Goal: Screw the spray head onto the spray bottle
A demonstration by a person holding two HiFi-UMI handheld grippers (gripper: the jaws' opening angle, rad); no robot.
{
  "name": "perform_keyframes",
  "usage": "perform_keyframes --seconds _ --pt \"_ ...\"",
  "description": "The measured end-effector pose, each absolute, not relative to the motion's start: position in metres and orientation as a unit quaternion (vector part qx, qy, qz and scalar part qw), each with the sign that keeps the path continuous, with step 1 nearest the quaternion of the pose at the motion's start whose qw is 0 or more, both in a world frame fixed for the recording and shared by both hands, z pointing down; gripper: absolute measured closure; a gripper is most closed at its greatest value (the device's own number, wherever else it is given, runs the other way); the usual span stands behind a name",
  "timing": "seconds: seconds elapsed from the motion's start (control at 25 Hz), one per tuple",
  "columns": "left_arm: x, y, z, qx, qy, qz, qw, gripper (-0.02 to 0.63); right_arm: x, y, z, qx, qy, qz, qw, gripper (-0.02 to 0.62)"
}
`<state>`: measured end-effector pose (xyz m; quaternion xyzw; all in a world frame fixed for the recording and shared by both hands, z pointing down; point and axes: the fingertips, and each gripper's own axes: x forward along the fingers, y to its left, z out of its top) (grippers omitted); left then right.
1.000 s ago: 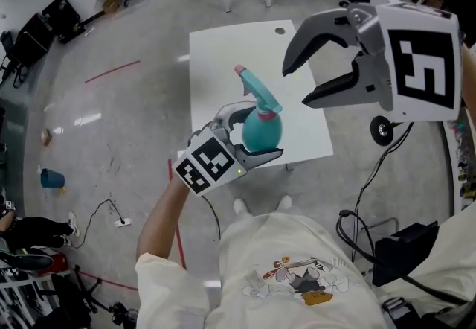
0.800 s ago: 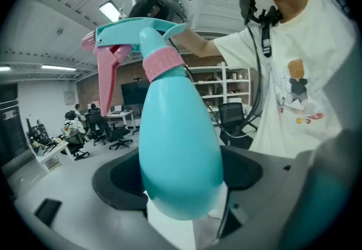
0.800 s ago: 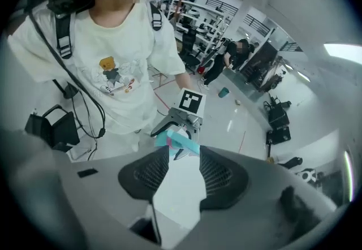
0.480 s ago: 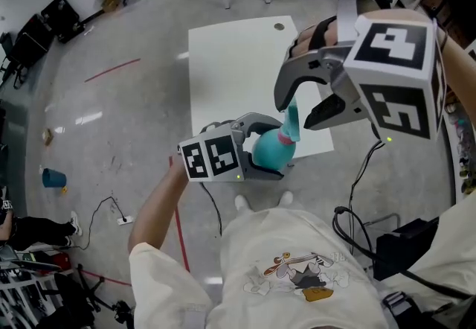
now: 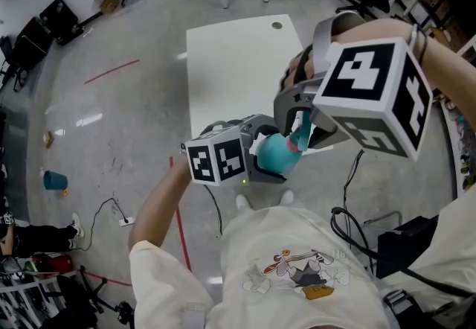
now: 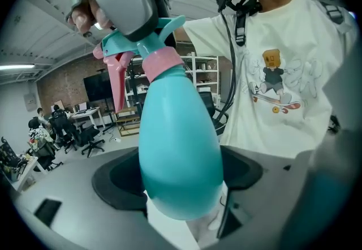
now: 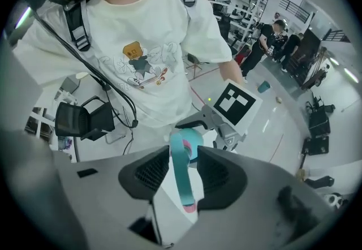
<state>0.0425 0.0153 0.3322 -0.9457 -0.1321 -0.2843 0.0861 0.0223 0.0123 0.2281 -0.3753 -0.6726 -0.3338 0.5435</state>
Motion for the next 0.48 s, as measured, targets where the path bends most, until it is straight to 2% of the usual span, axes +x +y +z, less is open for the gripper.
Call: perform_keyframes --seconds 0.32,0.48 --pt "0.048 0.015 0.328 -0.943 -0.134 -0.287 0.101 0.199 0.029 0.018 0.244 -0.397 -0.660 -0.303 0.561 0.460" --pt "0.048 0.016 0.329 -0.945 -0.134 -0.287 0.077 0.199 0.031 0.016 0.245 -0.394 -0.657 -0.303 0.567 0.463"
